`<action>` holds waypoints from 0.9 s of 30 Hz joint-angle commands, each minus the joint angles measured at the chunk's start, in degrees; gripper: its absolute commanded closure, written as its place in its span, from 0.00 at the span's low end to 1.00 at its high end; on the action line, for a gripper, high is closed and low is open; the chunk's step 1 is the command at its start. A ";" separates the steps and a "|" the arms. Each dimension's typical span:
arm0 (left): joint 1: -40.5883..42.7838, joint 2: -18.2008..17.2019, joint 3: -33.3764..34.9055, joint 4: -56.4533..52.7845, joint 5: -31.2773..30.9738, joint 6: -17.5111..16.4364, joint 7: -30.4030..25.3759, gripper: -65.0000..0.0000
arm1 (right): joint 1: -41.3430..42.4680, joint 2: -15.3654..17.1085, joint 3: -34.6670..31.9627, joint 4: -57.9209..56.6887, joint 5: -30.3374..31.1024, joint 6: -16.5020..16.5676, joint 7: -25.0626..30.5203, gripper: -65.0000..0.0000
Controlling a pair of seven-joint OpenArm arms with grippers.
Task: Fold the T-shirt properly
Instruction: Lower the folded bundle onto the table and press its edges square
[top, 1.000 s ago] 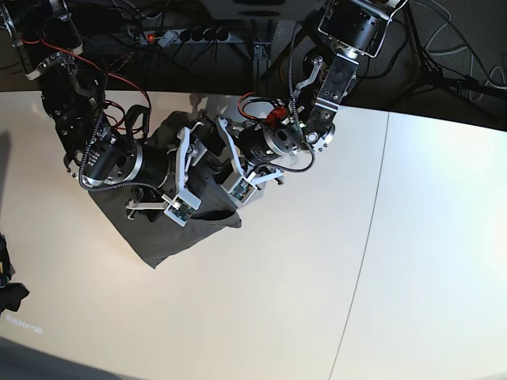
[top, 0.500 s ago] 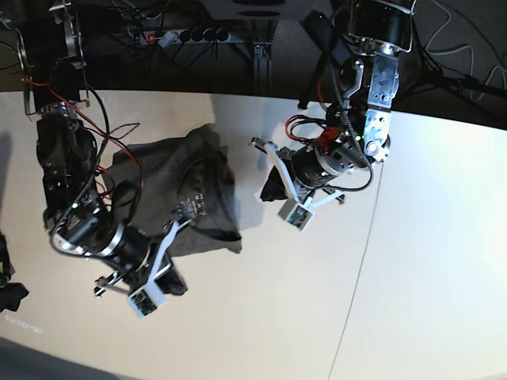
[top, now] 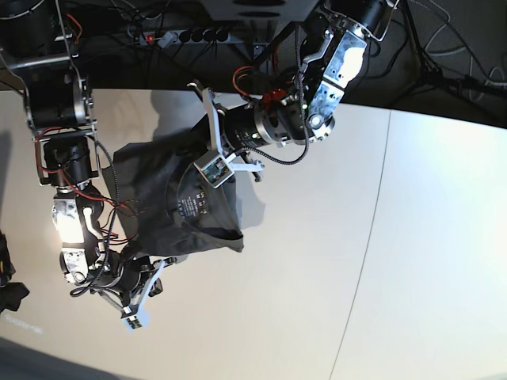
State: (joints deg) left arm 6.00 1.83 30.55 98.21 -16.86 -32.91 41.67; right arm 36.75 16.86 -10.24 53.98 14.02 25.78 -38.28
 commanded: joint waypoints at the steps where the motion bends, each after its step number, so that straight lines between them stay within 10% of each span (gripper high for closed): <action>1: -1.05 0.85 0.13 0.09 -0.11 -1.18 -1.99 1.00 | 1.77 0.20 0.07 0.66 0.44 5.14 -0.55 1.00; 5: -5.35 1.03 -0.20 -6.86 3.93 -1.16 -4.20 1.00 | 1.62 1.88 -2.40 0.66 2.16 5.55 -5.51 1.00; 19: -19.47 -4.59 -9.62 -24.41 5.99 -1.18 -8.72 1.00 | -15.63 22.73 -3.43 14.58 35.23 8.11 -19.82 1.00; 27: -24.83 -4.55 -9.57 -24.41 5.38 -1.18 -8.66 1.00 | -31.78 24.04 -3.21 34.56 35.50 8.09 -22.29 1.00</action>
State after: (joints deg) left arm -17.69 -2.74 21.15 73.01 -11.09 -33.95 33.98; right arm 4.43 40.12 -13.82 87.88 48.38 28.93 -60.66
